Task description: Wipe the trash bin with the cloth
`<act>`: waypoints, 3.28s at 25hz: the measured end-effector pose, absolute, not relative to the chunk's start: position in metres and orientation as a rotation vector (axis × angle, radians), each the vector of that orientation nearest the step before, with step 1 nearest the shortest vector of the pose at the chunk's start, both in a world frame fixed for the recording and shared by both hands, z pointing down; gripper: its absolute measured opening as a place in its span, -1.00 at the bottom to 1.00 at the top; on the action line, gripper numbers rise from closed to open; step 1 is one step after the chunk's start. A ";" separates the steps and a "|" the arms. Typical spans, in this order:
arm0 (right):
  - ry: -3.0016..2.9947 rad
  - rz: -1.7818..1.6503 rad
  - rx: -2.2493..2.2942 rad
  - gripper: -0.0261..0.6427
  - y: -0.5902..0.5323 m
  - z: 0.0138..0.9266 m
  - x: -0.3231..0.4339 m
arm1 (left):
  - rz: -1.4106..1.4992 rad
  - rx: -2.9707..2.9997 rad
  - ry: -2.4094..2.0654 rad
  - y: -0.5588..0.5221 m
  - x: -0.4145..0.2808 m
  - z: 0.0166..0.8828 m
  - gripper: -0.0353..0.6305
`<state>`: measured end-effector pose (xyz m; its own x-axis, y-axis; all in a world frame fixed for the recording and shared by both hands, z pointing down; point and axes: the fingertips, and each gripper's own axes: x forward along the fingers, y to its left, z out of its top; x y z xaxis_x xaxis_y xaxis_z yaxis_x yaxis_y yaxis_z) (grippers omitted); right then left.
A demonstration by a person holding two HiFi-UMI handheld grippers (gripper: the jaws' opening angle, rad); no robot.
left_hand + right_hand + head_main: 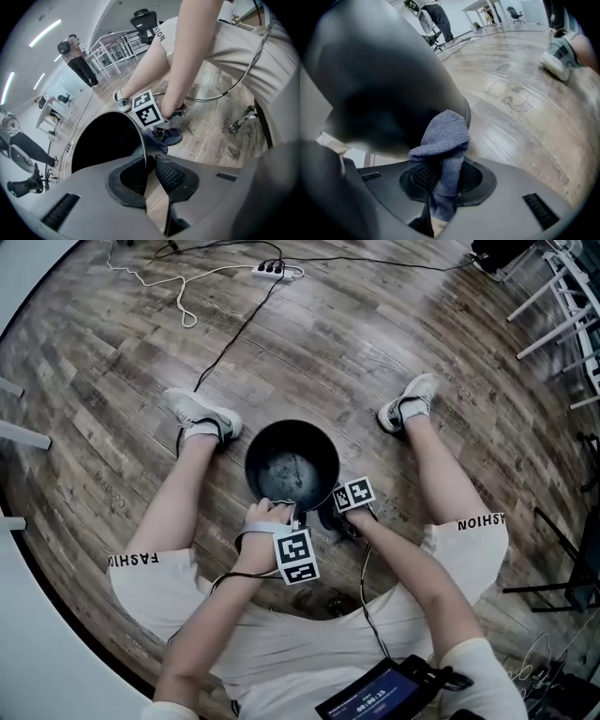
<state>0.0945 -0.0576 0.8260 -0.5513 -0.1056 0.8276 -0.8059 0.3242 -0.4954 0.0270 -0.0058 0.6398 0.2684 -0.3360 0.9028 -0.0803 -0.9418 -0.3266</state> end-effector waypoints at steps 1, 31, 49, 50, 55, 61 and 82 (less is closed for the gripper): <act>-1.878 1.303 0.817 -0.66 -0.057 0.833 0.096 | -1.740 -2.333 0.404 -0.005 0.031 0.640 -0.69; -2.069 1.105 0.759 -0.66 -0.038 0.682 0.081 | -1.647 -2.288 0.280 0.001 0.010 0.638 -0.66; -1.860 1.381 1.022 -0.66 -0.070 0.839 0.108 | -1.708 -2.369 0.463 -0.007 0.032 0.638 -0.69; -1.852 1.376 1.010 -0.66 -0.067 0.837 0.110 | -1.695 -2.378 0.452 -0.006 0.033 0.637 -0.69; -1.892 1.263 0.871 -0.66 -0.048 0.791 0.111 | -1.655 -2.340 0.344 -0.001 0.015 0.628 -0.58; -2.052 1.192 0.743 -0.66 -0.021 0.688 0.094 | -1.685 -2.256 0.232 -0.009 -0.023 0.633 -0.49; -1.969 1.215 0.738 -0.66 -0.036 0.759 0.082 | -1.625 -2.254 0.187 0.005 0.009 0.638 -0.67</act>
